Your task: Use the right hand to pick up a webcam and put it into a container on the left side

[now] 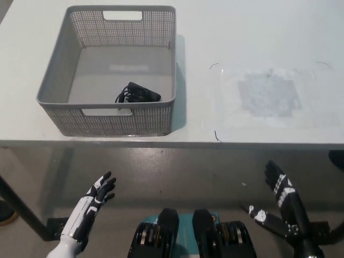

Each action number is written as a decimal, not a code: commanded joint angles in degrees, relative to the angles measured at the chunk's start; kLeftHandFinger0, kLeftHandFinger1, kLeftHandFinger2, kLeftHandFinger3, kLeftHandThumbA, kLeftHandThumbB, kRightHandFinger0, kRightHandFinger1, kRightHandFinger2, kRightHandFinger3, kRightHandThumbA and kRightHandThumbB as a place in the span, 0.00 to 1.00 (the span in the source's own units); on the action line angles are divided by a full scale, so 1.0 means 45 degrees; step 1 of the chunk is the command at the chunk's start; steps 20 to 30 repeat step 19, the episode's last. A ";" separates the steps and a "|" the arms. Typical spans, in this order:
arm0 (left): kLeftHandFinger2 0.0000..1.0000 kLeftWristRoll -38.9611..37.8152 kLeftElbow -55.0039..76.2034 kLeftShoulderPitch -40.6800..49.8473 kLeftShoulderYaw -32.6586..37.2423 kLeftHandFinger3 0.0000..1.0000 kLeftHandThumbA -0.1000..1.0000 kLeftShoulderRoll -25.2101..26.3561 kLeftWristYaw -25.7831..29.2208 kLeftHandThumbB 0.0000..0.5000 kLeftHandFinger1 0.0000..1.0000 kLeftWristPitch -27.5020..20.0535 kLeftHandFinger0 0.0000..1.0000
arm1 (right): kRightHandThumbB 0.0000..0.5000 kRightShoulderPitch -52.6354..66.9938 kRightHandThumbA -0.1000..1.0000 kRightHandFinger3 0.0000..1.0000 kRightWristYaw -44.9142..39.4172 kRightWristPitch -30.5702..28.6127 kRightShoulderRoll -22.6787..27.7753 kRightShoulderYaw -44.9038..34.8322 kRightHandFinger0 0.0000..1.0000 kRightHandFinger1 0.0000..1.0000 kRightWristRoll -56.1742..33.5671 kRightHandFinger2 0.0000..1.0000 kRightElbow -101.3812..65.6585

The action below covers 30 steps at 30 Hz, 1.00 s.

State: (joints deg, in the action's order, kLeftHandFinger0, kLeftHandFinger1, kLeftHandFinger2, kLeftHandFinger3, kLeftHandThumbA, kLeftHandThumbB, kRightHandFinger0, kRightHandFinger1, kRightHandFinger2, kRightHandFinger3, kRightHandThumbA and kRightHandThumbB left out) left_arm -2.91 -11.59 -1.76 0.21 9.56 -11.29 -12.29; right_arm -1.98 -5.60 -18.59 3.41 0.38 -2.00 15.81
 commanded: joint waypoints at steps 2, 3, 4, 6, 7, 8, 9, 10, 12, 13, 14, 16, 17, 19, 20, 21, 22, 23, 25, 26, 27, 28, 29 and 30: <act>1.00 -0.0014 -0.0008 -0.0185 -0.0065 1.00 0.92 0.0169 0.0005 0.10 1.00 -0.0454 1.00 | 0.25 -0.0363 1.00 1.00 -0.0557 -0.0843 0.0005 0.0051 1.00 1.00 -0.0697 1.00 0.0449; 1.00 0.0027 -0.0026 -0.0194 -0.0069 1.00 0.92 0.0181 0.0024 0.10 1.00 -0.0479 1.00 | 0.27 -0.0378 1.00 1.00 -0.0545 -0.0826 -0.0005 0.0074 1.00 1.00 -0.0629 1.00 0.0573; 1.00 0.0025 -0.0029 -0.0205 -0.0073 1.00 0.92 0.0184 0.0021 0.10 1.00 -0.0465 1.00 | 0.27 -0.0389 1.00 1.00 -0.0520 -0.0811 -0.0005 0.0087 1.00 1.00 -0.0567 1.00 0.0619; 1.00 0.0060 0.0068 -0.0187 -0.0062 1.00 0.92 0.0164 0.0038 0.10 1.00 -0.0396 1.00 | 0.27 -0.0437 1.00 1.00 -0.0637 -0.0835 0.0046 0.0119 1.00 1.00 -0.0648 1.00 0.0757; 1.00 0.0123 0.0038 -0.0188 -0.0029 1.00 0.94 0.0195 0.0018 0.09 1.00 -0.0458 1.00 | 0.27 -0.0435 1.00 1.00 -0.0682 -0.0839 0.0055 0.0123 1.00 1.00 -0.0697 1.00 0.0792; 1.00 0.0114 0.0059 -0.0186 -0.0055 1.00 0.93 0.0169 0.0061 0.11 1.00 -0.0366 1.00 | 0.27 -0.0469 1.00 1.00 -0.0656 -0.0894 0.0043 0.0106 1.00 1.00 -0.0687 1.00 0.0890; 1.00 0.0086 0.0086 -0.0171 -0.0068 1.00 0.93 0.0159 0.0062 0.11 1.00 -0.0325 1.00 | 0.29 -0.0504 1.00 1.00 -0.0639 -0.0929 0.0045 0.0102 1.00 1.00 -0.0649 1.00 0.0989; 1.00 0.0059 0.0096 -0.0167 -0.0071 1.00 0.93 0.0160 0.0046 0.11 1.00 -0.0311 1.00 | 0.31 -0.0511 1.00 1.00 -0.0633 -0.0885 0.0045 0.0104 1.00 1.00 -0.0636 1.00 0.1000; 1.00 0.0034 0.0080 -0.0150 -0.0088 1.00 0.93 0.0155 0.0045 0.11 1.00 -0.0345 1.00 | 0.32 -0.0526 1.00 1.00 -0.0685 -0.0694 0.0027 0.0108 1.00 1.00 -0.0695 1.00 0.0993; 1.00 0.0028 0.0091 -0.0126 -0.0083 1.00 0.92 0.0148 0.0039 0.10 1.00 -0.0348 1.00 | 0.34 -0.0505 1.00 1.00 -0.0697 -0.0668 0.0038 0.0120 1.00 1.00 -0.0675 1.00 0.0990; 1.00 0.0045 0.0077 -0.0126 -0.0079 1.00 0.92 0.0137 0.0049 0.10 1.00 -0.0373 1.00 | 0.37 -0.0481 1.00 1.00 -0.0697 -0.0568 0.0056 0.0148 1.00 1.00 -0.0616 1.00 0.0924; 1.00 0.0122 0.0048 -0.0123 -0.0042 1.00 0.93 0.0125 0.0059 0.09 1.00 -0.0462 1.00 | 0.40 -0.0476 1.00 1.00 -0.0680 -0.0665 0.0099 0.0175 1.00 1.00 -0.0502 1.00 0.0967; 1.00 0.0064 0.0049 -0.0113 -0.0043 1.00 0.93 0.0127 0.0016 0.09 1.00 -0.0451 1.00 | 0.40 -0.0487 1.00 1.00 -0.0662 -0.0692 0.0112 0.0184 1.00 1.00 -0.0455 1.00 0.0983; 1.00 0.0047 0.0102 -0.0082 -0.0035 1.00 0.93 0.0136 -0.0015 0.09 1.00 -0.0405 1.00 | 0.41 -0.0505 1.00 1.00 -0.0642 -0.0714 0.0117 0.0180 1.00 1.00 -0.0452 1.00 0.1012; 1.00 0.0047 0.0102 -0.0082 -0.0035 1.00 0.93 0.0136 -0.0015 0.09 1.00 -0.0405 1.00 | 0.41 -0.0505 1.00 1.00 -0.0642 -0.0714 0.0117 0.0180 1.00 1.00 -0.0452 1.00 0.1012; 1.00 0.0047 0.0102 -0.0082 -0.0035 1.00 0.93 0.0136 -0.0015 0.09 1.00 -0.0405 1.00 | 0.41 -0.0505 1.00 1.00 -0.0642 -0.0714 0.0117 0.0180 1.00 1.00 -0.0452 1.00 0.1012; 1.00 0.0047 0.0102 -0.0082 -0.0035 1.00 0.93 0.0136 -0.0015 0.09 1.00 -0.0405 1.00 | 0.41 -0.0505 1.00 1.00 -0.0642 -0.0714 0.0117 0.0180 1.00 1.00 -0.0452 1.00 0.1012; 1.00 0.0047 0.0102 -0.0082 -0.0035 1.00 0.93 0.0136 -0.0015 0.09 1.00 -0.0405 1.00 | 0.41 -0.0505 1.00 1.00 -0.0642 -0.0714 0.0117 0.0180 1.00 1.00 -0.0452 1.00 0.1012; 1.00 0.0047 0.0102 -0.0082 -0.0035 1.00 0.93 0.0136 -0.0015 0.09 1.00 -0.0405 1.00 | 0.41 -0.0505 1.00 1.00 -0.0642 -0.0714 0.0117 0.0180 1.00 1.00 -0.0452 1.00 0.1012; 1.00 0.0047 0.0102 -0.0082 -0.0035 1.00 0.93 0.0136 -0.0015 0.09 1.00 -0.0405 1.00 | 0.41 -0.0505 1.00 1.00 -0.0642 -0.0714 0.0117 0.0180 1.00 1.00 -0.0452 1.00 0.1012; 1.00 0.0047 0.0102 -0.0082 -0.0035 1.00 0.93 0.0136 -0.0015 0.09 1.00 -0.0405 1.00 | 0.41 -0.0505 1.00 1.00 -0.0642 -0.0714 0.0117 0.0180 1.00 1.00 -0.0452 1.00 0.1012; 1.00 0.0047 0.0102 -0.0082 -0.0035 1.00 0.93 0.0136 -0.0015 0.09 1.00 -0.0405 1.00 | 0.41 -0.0505 1.00 1.00 -0.0642 -0.0714 0.0117 0.0180 1.00 1.00 -0.0452 1.00 0.1012; 1.00 0.0047 0.0102 -0.0082 -0.0035 1.00 0.93 0.0136 -0.0015 0.09 1.00 -0.0405 1.00 | 0.41 -0.0505 1.00 1.00 -0.0642 -0.0714 0.0117 0.0180 1.00 1.00 -0.0452 1.00 0.1012; 1.00 0.0047 0.0102 -0.0082 -0.0035 1.00 0.93 0.0136 -0.0015 0.09 1.00 -0.0405 1.00 | 0.41 -0.0505 1.00 1.00 -0.0642 -0.0714 0.0117 0.0180 1.00 1.00 -0.0452 1.00 0.1012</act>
